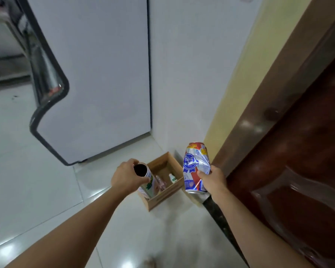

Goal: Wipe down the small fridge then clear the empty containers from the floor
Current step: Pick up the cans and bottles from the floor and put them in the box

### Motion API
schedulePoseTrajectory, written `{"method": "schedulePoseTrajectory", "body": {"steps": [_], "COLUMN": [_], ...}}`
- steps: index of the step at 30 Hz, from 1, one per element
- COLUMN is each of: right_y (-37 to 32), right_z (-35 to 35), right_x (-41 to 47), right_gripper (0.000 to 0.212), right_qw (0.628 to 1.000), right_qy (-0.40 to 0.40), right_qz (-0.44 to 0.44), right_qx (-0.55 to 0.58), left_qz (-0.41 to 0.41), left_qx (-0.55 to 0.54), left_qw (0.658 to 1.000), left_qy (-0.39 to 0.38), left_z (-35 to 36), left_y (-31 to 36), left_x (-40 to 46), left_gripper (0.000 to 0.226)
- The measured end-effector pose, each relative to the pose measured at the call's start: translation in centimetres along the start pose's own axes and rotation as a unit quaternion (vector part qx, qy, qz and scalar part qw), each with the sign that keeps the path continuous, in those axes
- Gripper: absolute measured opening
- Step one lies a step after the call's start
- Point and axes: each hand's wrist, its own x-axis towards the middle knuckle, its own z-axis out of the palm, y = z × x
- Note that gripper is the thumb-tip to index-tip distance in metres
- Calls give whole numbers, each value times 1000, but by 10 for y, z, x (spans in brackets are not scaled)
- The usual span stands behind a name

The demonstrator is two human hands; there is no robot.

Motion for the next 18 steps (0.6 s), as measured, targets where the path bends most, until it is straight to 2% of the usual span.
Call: {"method": "schedulePoseTrajectory", "body": {"steps": [8, 13, 18], "right_y": [-26, -28, -4], "right_z": [45, 77, 116], "right_x": [102, 168, 232], "right_gripper": [39, 42, 41], "right_qw": [997, 987, 977], "right_qy": [-53, -59, -96], "right_qz": [2, 19, 47], "right_qx": [-62, -148, -183], "left_qz": [-76, -123, -171], "left_qx": [-5, -11, -9], "left_qw": [997, 992, 985], "left_qy": [25, 4, -16], "left_z": [24, 56, 104], "left_y": [-24, -31, -47], "left_x": [87, 145, 197], "left_gripper": [64, 68, 65]}}
